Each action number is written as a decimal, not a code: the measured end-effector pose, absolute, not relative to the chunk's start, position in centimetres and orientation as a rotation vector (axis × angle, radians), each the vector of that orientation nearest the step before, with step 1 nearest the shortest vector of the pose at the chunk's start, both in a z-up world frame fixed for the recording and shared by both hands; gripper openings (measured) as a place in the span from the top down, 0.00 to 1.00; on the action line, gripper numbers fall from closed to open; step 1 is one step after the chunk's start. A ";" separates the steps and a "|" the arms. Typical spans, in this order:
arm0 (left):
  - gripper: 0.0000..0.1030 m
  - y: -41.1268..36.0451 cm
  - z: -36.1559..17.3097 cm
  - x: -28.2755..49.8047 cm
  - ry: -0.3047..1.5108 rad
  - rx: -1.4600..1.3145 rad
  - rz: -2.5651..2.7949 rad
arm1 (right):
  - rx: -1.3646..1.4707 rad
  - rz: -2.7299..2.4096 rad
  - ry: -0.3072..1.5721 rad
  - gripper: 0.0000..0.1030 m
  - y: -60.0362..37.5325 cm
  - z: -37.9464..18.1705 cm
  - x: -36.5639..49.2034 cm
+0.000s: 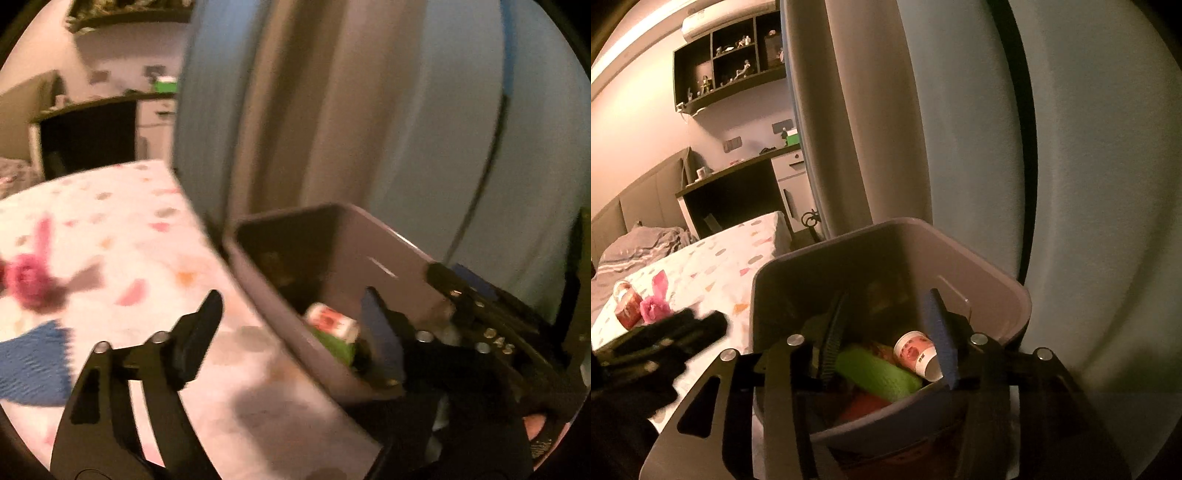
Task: Collect trash
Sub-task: 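Move both open tools back toward the trash on the bed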
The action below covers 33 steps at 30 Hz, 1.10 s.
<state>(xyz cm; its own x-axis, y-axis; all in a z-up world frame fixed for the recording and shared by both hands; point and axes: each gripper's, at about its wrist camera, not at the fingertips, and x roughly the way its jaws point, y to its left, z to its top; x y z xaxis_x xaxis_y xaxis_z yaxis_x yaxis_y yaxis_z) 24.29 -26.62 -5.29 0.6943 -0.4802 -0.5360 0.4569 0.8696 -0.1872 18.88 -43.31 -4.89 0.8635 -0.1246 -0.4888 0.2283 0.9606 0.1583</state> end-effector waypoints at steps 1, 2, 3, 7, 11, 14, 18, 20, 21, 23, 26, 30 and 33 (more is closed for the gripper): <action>0.20 -26.0 -5.0 24.1 0.597 -0.035 -0.488 | 0.217 -0.183 0.492 0.53 -43.2 -4.8 18.7; 0.19 -25.4 -4.8 23.7 0.587 -0.031 -0.463 | 0.218 -0.181 0.487 0.50 -43.0 -4.7 18.5; 0.18 -24.6 -4.6 23.3 0.574 -0.026 -0.430 | 0.217 -0.181 0.483 0.47 -42.7 -4.6 18.3; 0.15 -21.6 -3.9 22.3 0.553 -0.038 -0.312 | 0.220 -0.179 0.461 0.36 -41.8 -4.0 17.3; 0.13 -18.4 -3.7 21.6 0.559 -0.067 -0.221 | 0.200 -0.177 0.434 0.22 -40.1 -3.2 16.3; 0.13 -16.1 -3.7 20.9 0.563 -0.073 -0.154 | 0.191 -0.176 0.408 0.16 -39.1 -2.6 15.6; 0.13 -13.8 -3.4 19.8 0.547 -0.072 -0.090 | 0.178 -0.171 0.384 0.14 -37.4 -2.0 14.9; 0.13 -12.8 -3.2 19.1 0.538 -0.073 -0.066 | 0.174 -0.162 0.375 0.13 -36.5 -1.8 14.5; 0.13 -12.4 -3.2 18.9 0.536 -0.075 -0.061 | 0.174 -0.153 0.373 0.13 -36.1 -1.8 14.4; 0.13 -11.5 -3.2 18.4 0.532 -0.080 -0.048 | 0.171 -0.123 0.376 0.13 -34.9 -1.7 14.3; 0.13 -10.3 -3.2 17.8 0.529 -0.080 -0.028 | 0.155 -0.076 0.387 0.13 -32.9 -1.8 14.2; 0.13 -8.4 -3.3 17.4 0.531 -0.092 0.001 | 0.130 -0.028 0.399 0.13 -30.5 -2.0 14.2; 0.13 -6.6 -3.7 17.2 0.536 -0.099 0.027 | 0.117 0.006 0.405 0.13 -28.9 -2.0 14.4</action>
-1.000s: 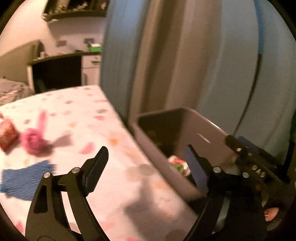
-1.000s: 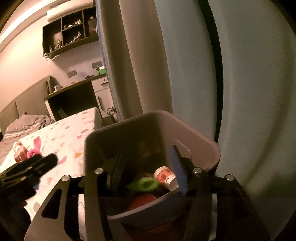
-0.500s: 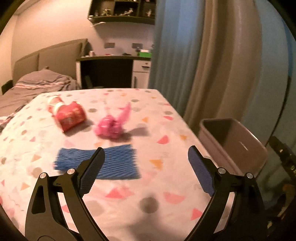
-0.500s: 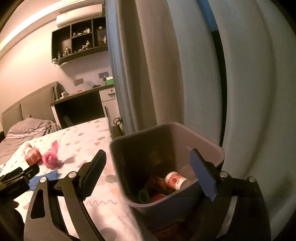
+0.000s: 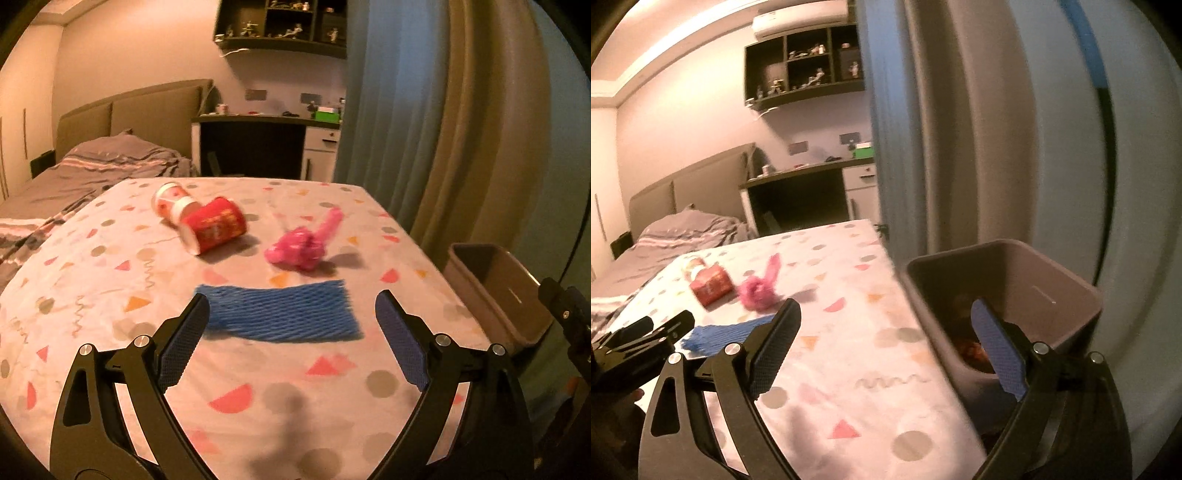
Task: Collect trash
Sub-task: 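Move both open tools back toward the trash on the bed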
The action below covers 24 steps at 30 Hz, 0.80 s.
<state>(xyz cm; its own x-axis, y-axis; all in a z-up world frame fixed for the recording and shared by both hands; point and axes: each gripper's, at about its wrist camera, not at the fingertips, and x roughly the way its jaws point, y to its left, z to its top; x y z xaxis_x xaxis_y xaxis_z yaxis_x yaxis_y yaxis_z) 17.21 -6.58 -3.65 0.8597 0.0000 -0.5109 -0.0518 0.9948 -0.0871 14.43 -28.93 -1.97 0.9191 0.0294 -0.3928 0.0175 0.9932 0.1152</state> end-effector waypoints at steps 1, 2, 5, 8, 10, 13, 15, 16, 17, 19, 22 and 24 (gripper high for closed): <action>0.13 -6.0 -3.7 17.2 0.537 -0.102 0.037 | 0.115 0.024 0.414 0.13 -28.3 -2.0 14.7; 0.13 -5.2 -3.9 17.1 0.541 -0.110 0.053 | 0.114 0.036 0.421 0.13 -27.8 -2.1 14.8; 0.13 -3.0 -4.0 16.9 0.544 -0.139 0.094 | 0.092 0.079 0.448 0.13 -26.0 -2.6 15.4; 0.13 -1.0 -3.9 16.6 0.536 -0.159 0.145 | 0.067 0.123 0.479 0.13 -23.9 -3.2 16.2; 0.13 0.3 -3.8 16.3 0.528 -0.175 0.174 | 0.061 0.155 0.508 0.13 -22.5 -3.6 16.9; 0.13 1.9 -3.5 16.0 0.513 -0.191 0.215 | 0.035 0.195 0.546 0.13 -20.3 -4.3 18.2; 0.13 3.0 -3.3 15.7 0.496 -0.200 0.244 | 0.017 0.230 0.584 0.13 -18.6 -4.8 19.4; 0.13 3.4 -3.1 15.5 0.489 -0.204 0.255 | 0.011 0.238 0.598 0.13 -17.9 -5.1 19.8; 0.13 3.8 -3.0 15.4 0.485 -0.208 0.260 | 0.000 0.247 0.617 0.13 -17.1 -5.4 20.5; 0.13 4.4 -2.7 15.2 0.474 -0.215 0.268 | -0.018 0.260 0.654 0.13 -16.0 -6.0 21.8; 0.13 5.1 -2.5 14.8 0.458 -0.215 0.277 | -0.018 0.277 0.711 0.13 -14.7 -6.9 23.6; 0.13 5.6 -2.3 14.6 0.450 -0.218 0.282 | -0.023 0.275 0.745 0.13 -14.0 -7.4 24.7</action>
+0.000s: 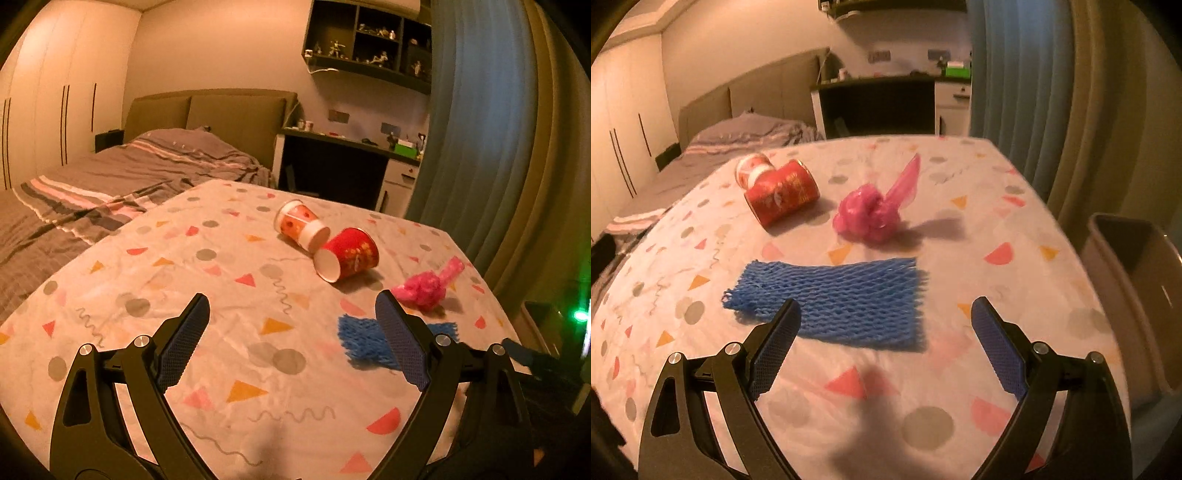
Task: Collect trash
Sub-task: 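Move both open tools back toward the trash on the bed, then grasp the blue foam net with the right tool while the left tool grasps the pink bag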
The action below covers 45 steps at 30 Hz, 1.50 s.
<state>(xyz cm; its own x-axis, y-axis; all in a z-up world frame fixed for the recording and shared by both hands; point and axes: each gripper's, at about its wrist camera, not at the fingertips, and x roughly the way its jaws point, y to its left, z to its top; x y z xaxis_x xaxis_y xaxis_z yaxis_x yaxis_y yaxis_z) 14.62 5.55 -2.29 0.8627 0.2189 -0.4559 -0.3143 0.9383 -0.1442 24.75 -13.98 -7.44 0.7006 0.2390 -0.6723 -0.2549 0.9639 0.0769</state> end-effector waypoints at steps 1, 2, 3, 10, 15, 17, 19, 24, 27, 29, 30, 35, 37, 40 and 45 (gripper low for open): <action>0.13 5.8 -2.2 14.6 0.448 -0.219 0.282 | -0.026 0.274 0.754 0.13 -13.8 -7.6 25.0; 0.13 5.9 -2.2 14.5 0.445 -0.222 0.281 | -0.037 0.268 0.766 0.13 -13.5 -7.9 25.3; 0.13 6.1 -2.2 14.5 0.443 -0.224 0.282 | -0.043 0.265 0.771 0.13 -13.3 -8.0 25.6; 0.13 7.4 -2.4 14.4 0.446 -0.231 0.288 | -0.086 0.238 0.843 0.13 -11.9 -9.5 27.4; 0.13 8.0 -2.6 14.3 0.449 -0.241 0.284 | -0.107 0.232 0.903 0.17 -11.4 -10.4 28.3; 0.13 8.2 -2.7 14.3 0.448 -0.244 0.282 | -0.103 0.234 0.908 0.17 -11.4 -10.5 28.3; 0.13 8.3 -2.8 14.3 0.450 -0.248 0.281 | -0.108 0.241 0.915 0.19 -11.3 -10.6 28.3; 0.13 8.4 -3.2 14.3 0.460 -0.256 0.281 | -0.085 0.268 0.923 0.25 -11.4 -10.6 28.4; 0.13 8.4 -3.1 14.2 0.458 -0.256 0.284 | -0.093 0.283 0.914 0.35 -11.0 -10.5 28.1; 0.13 8.4 -3.1 14.3 0.459 -0.253 0.283 | -0.097 0.298 0.908 0.43 -10.8 -10.4 27.9; 0.13 8.5 -3.1 14.3 0.459 -0.255 0.281 | -0.099 0.306 0.906 0.49 -10.7 -10.4 27.8; 0.13 8.3 -3.1 14.3 0.457 -0.243 0.277 | -0.121 0.376 0.889 0.78 -9.8 -10.2 27.1; 0.13 8.0 -3.2 14.3 0.459 -0.235 0.270 | -0.129 0.394 0.883 0.85 -9.5 -10.1 26.9; 0.13 7.4 -3.2 14.5 0.465 -0.222 0.254 | -0.117 0.396 0.866 0.87 -9.8 -9.8 26.5; 0.13 5.4 -3.0 15.7 0.476 -0.198 0.173 | -0.079 0.351 0.792 0.87 -12.9 -8.4 25.3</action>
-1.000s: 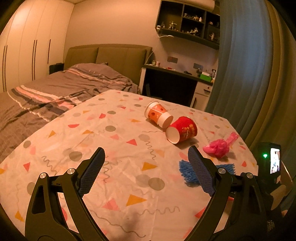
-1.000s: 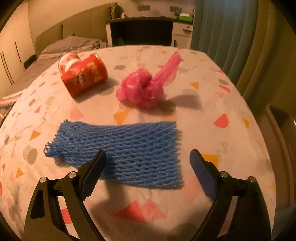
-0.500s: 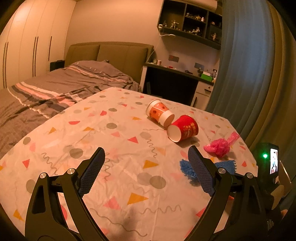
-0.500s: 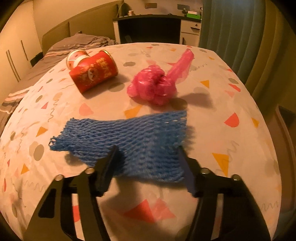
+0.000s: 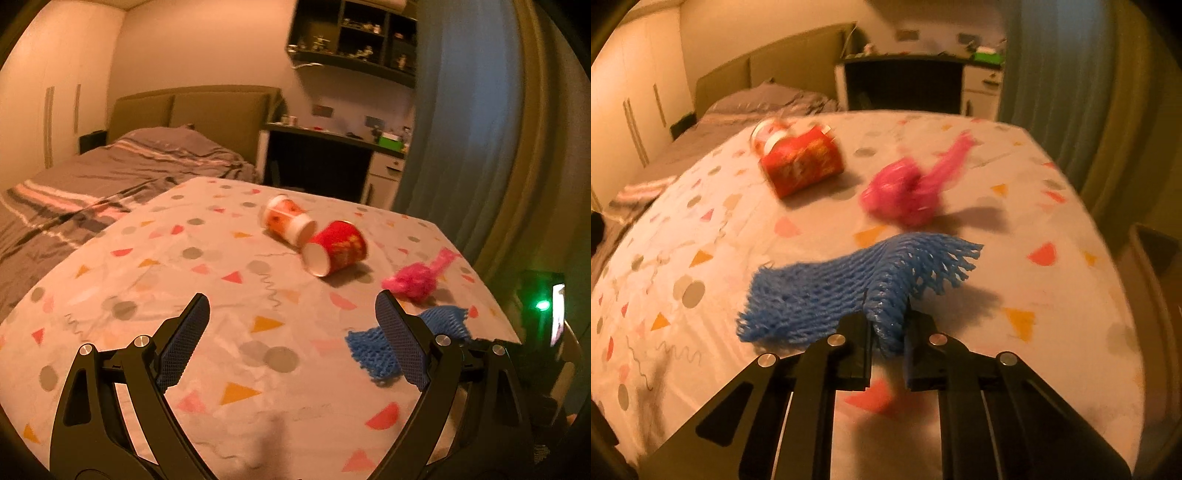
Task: Collect trash
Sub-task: 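Grasp the blue foam net with the right tool while the left tool grasps the pink bag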
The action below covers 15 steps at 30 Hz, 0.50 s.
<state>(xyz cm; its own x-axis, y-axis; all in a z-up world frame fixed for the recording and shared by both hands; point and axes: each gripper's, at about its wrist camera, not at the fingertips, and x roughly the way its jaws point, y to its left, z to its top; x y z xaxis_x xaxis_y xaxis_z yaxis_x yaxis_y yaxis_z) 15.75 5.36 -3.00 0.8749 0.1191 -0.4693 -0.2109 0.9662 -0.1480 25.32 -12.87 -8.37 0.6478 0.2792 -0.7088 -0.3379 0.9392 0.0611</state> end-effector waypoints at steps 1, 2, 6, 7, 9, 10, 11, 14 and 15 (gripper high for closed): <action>0.13 4.8 -2.9 16.1 0.478 -0.202 0.138 | -0.052 0.340 0.776 0.87 -13.9 -7.9 25.1; 0.13 4.4 -2.9 16.5 0.479 -0.207 0.110 | -0.030 0.320 0.752 0.87 -15.0 -7.2 24.9; 0.13 2.0 -3.0 19.3 0.495 -0.241 -0.024 | -0.008 0.220 0.644 0.87 -18.4 -5.0 23.9; 0.13 1.4 -3.2 20.0 0.499 -0.234 -0.029 | 0.007 0.204 0.624 0.87 -19.3 -4.6 23.7; 0.13 -0.2 -3.7 22.1 0.512 -0.216 -0.054 | 0.029 0.172 0.590 0.87 -20.8 -3.8 23.3; 0.13 -0.7 -3.9 22.7 0.520 -0.207 -0.057 | 0.031 0.164 0.580 0.87 -21.1 -3.7 23.2; 0.13 -1.4 -4.2 23.6 0.526 -0.192 -0.067 | 0.032 0.159 0.569 0.87 -21.6 -3.5 23.0; 0.13 -3.4 -5.2 26.3 0.554 -0.156 -0.072 | 0.039 0.152 0.550 0.87 -22.7 -3.3 22.9; 0.13 -4.0 -5.5 27.2 0.563 -0.150 -0.080 | 0.044 0.150 0.545 0.87 -23.1 -3.2 22.8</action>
